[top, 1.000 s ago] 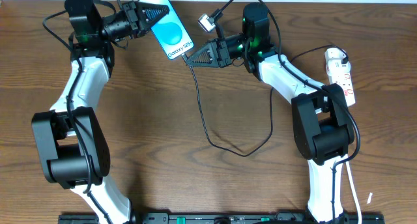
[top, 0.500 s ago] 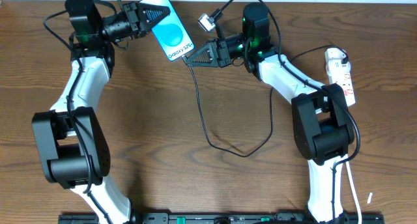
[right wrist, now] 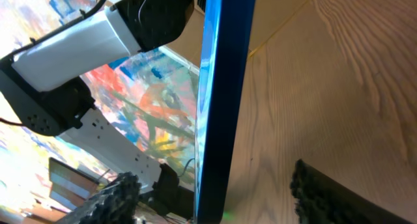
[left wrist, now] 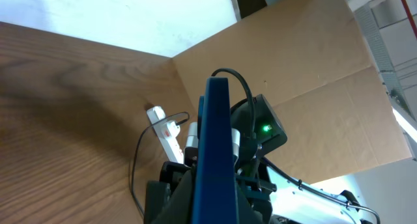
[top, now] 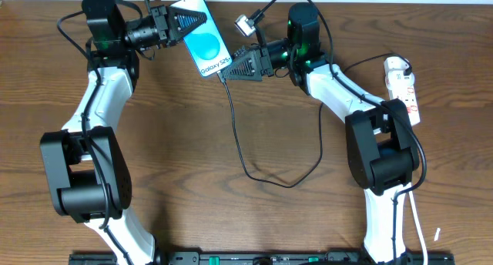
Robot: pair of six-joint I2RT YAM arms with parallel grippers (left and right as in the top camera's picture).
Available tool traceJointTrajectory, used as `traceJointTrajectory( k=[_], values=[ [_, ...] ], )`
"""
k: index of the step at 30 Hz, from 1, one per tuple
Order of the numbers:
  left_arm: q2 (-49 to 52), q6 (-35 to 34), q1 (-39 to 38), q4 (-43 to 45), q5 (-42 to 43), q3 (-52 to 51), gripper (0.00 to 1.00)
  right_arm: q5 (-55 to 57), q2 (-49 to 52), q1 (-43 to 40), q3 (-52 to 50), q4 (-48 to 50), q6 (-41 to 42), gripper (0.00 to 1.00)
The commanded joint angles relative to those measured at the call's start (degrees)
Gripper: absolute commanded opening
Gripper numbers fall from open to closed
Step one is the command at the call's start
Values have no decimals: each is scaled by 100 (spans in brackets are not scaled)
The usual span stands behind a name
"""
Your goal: Plug charger to phone and switch on socket
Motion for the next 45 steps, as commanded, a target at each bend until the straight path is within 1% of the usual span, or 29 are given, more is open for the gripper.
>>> traceJointTrajectory(
  k=[1, 3, 7, 13, 16, 18, 21, 25, 28, 31, 38, 41, 45],
  values=[
    [-201, 101, 79, 44, 157, 57, 7, -17, 39, -28, 70, 0, -122, 80],
    [-201, 98, 140, 42, 160, 57, 8, -17, 42, -35, 70, 0, -214, 99],
    [-201, 96, 251, 42, 160, 57, 8, 31, 42, -66, 70, -24, -361, 99],
    [-201, 94, 334, 39, 160, 57, 8, 254, 42, -160, 70, -42, -356, 99],
    [-201, 94, 339, 39, 160, 57, 7, 494, 42, -203, 70, -219, -496, 99],
    [-201, 92, 339, 39, 160, 57, 7, 767, 42, -236, 70, -542, -697, 99],
    [-201, 46, 339, 39, 162, 57, 8, 1368, 42, -284, 70, -1416, -1156, 99],
    [-201, 28, 339, 37, 164, 57, 7, 2562, 42, -358, 70, -2938, -1945, 99],
    [-201, 31, 339, 39, 160, 57, 8, 3226, 42, -391, 70, -3659, -2365, 99],
    [-201, 63, 339, 39, 157, 57, 8, 3532, 42, -407, 70, -3934, -2540, 99],
    [-199, 422, 332, -17, 155, 28, 7, 4540, 42, -411, 70, -4256, -2535, 99],
    [-199, 699, 332, -326, 81, -35, 7, 4868, 42, -411, 70, -4437, -2535, 99],
    [-197, 1152, 332, -1123, -212, -140, 8, 4959, 42, -422, 70, -4599, -2538, 99]
  ],
)
